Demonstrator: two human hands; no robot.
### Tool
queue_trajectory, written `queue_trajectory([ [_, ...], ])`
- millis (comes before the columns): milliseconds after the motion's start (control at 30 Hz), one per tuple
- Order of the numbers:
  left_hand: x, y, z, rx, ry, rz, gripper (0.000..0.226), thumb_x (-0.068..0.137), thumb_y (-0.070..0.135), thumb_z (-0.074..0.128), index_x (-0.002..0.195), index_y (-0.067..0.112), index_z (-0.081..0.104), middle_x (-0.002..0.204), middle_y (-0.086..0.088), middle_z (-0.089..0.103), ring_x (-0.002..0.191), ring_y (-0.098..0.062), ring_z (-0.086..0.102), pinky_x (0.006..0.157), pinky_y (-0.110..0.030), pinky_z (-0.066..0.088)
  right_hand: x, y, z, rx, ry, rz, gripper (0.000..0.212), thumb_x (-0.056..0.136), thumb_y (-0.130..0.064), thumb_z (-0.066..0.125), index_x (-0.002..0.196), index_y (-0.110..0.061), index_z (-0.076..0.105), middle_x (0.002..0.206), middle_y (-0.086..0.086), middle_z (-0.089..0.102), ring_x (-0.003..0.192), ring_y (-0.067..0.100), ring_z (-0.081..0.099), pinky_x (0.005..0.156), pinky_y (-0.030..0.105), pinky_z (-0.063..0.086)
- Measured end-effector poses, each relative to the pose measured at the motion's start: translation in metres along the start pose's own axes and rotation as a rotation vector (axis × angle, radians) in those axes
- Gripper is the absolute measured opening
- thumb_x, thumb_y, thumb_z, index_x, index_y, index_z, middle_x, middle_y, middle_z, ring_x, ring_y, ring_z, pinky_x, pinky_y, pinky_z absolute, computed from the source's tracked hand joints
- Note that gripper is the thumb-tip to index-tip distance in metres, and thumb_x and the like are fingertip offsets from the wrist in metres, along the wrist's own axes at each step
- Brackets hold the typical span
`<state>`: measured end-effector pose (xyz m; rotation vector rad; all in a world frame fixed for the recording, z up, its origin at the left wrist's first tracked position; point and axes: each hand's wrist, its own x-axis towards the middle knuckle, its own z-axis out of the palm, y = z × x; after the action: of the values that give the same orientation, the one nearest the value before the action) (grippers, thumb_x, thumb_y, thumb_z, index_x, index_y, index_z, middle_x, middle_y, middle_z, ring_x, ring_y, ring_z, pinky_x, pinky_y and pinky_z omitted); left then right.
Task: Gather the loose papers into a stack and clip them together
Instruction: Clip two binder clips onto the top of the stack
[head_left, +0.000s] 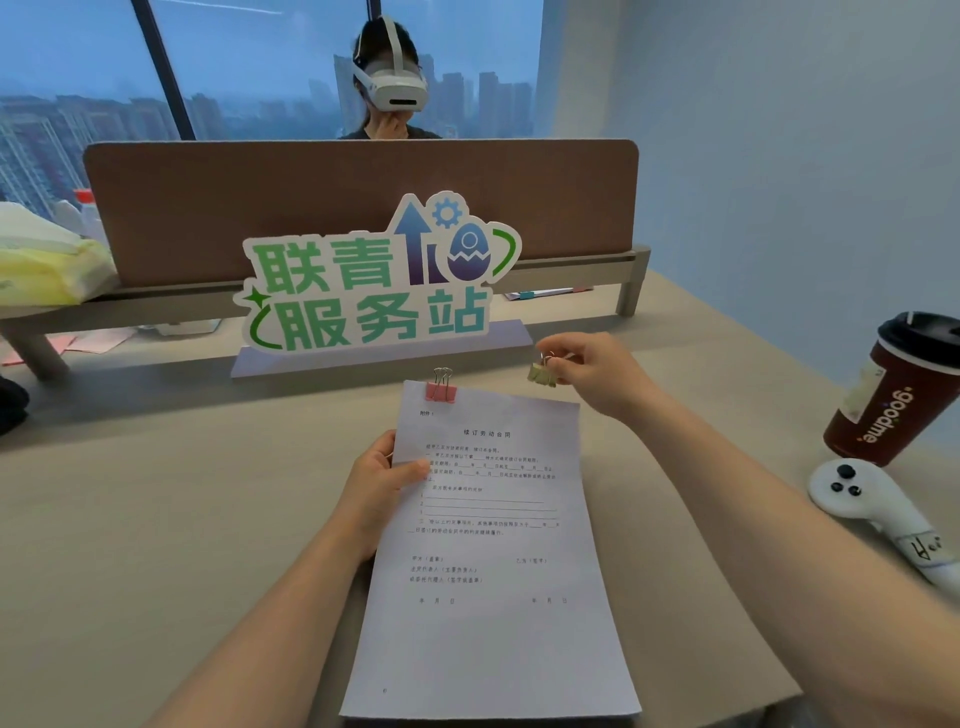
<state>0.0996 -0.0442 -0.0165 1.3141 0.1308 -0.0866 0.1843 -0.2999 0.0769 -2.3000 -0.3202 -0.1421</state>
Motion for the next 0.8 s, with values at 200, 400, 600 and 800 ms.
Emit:
queue_trajectory([
  [200,-0.001,-0.001,0.0,-0.007,0.0,0.006,0.046,0.064,0.002,0.067,0.108,0.014,0.063,0.1,-0.015,0.076,0.084,-0.037,0.072,0.079,-0.053,0.058,-0.002,-0.001,0.013,-0.019,0.017,-0.033,0.028,0.095,-0.008,0.06,0.121,-0.013,0.07,0.105,0.0,0.07,0.096,0.018,0.065,0.091,0.031,0.052],
  [400,-0.001,0.0,-0.001,-0.024,-0.005,0.006,0.048,0.064,0.0,0.067,0.11,0.013,0.064,0.102,-0.015,0.075,0.086,-0.036,0.072,0.077,-0.05,0.059,0.002,-0.001,0.019,0.087,0.007,-0.018,0.022,0.091,-0.006,0.065,0.11,-0.014,0.075,0.098,-0.003,0.07,0.093,0.022,0.067,0.087,0.033,0.056],
  [600,0.0,-0.001,-0.002,-0.011,-0.003,0.012,0.04,0.082,-0.014,0.062,0.112,0.012,0.065,0.106,-0.017,0.074,0.091,-0.039,0.071,0.08,-0.051,0.058,0.006,0.0,0.015,0.095,-0.097,0.01,0.021,0.092,-0.009,0.064,0.096,-0.026,0.075,0.1,0.006,0.07,0.095,0.028,0.067,0.086,0.039,0.06],
  [800,-0.002,-0.002,-0.003,-0.044,-0.004,0.021,0.048,0.067,-0.001,0.068,0.113,0.012,0.066,0.107,-0.018,0.074,0.092,-0.04,0.071,0.079,-0.05,0.058,0.006,0.004,0.004,0.132,-0.137,0.042,0.028,0.092,-0.003,0.062,0.087,-0.028,0.074,0.101,0.011,0.07,0.087,0.021,0.066,0.09,0.04,0.058],
])
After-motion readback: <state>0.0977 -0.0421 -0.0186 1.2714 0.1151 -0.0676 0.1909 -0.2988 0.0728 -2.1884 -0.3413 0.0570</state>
